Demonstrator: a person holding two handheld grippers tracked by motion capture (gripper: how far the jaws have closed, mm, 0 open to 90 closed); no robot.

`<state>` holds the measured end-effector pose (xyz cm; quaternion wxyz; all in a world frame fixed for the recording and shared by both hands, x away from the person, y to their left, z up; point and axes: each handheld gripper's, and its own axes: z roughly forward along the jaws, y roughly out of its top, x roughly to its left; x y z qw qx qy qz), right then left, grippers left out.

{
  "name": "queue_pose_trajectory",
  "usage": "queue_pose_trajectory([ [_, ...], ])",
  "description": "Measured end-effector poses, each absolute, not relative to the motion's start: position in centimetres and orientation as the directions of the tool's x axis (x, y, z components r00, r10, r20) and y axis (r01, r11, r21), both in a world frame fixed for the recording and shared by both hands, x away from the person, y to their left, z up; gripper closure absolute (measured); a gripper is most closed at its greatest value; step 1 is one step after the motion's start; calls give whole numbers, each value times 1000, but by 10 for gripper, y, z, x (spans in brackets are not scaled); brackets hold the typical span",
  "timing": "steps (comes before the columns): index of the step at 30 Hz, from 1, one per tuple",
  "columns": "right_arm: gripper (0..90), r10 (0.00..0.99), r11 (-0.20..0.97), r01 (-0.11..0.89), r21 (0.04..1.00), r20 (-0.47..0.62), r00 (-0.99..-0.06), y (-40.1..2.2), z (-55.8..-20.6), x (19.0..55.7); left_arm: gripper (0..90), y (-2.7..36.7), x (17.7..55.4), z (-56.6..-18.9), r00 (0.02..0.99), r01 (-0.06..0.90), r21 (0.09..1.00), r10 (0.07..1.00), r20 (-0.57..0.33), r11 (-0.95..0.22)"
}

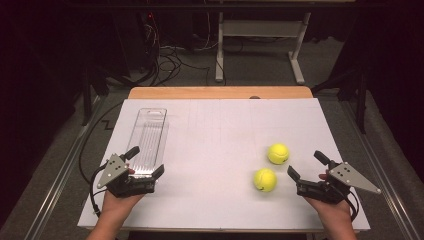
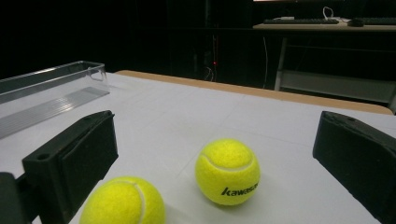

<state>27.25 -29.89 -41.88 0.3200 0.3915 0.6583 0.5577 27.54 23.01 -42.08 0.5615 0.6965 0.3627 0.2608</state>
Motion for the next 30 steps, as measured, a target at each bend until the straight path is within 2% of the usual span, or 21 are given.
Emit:
queue_pose_trajectory([
  [9,2,864,122,147,982,-33,-503,-294,-421,272,5,228,272,-420,602,202,971,798,-22,-125],
  [30,2,868,106,138,985,-24,-496,-295,-421,272,7,232,267,-415,610,195,972,792,-18,-128],
])
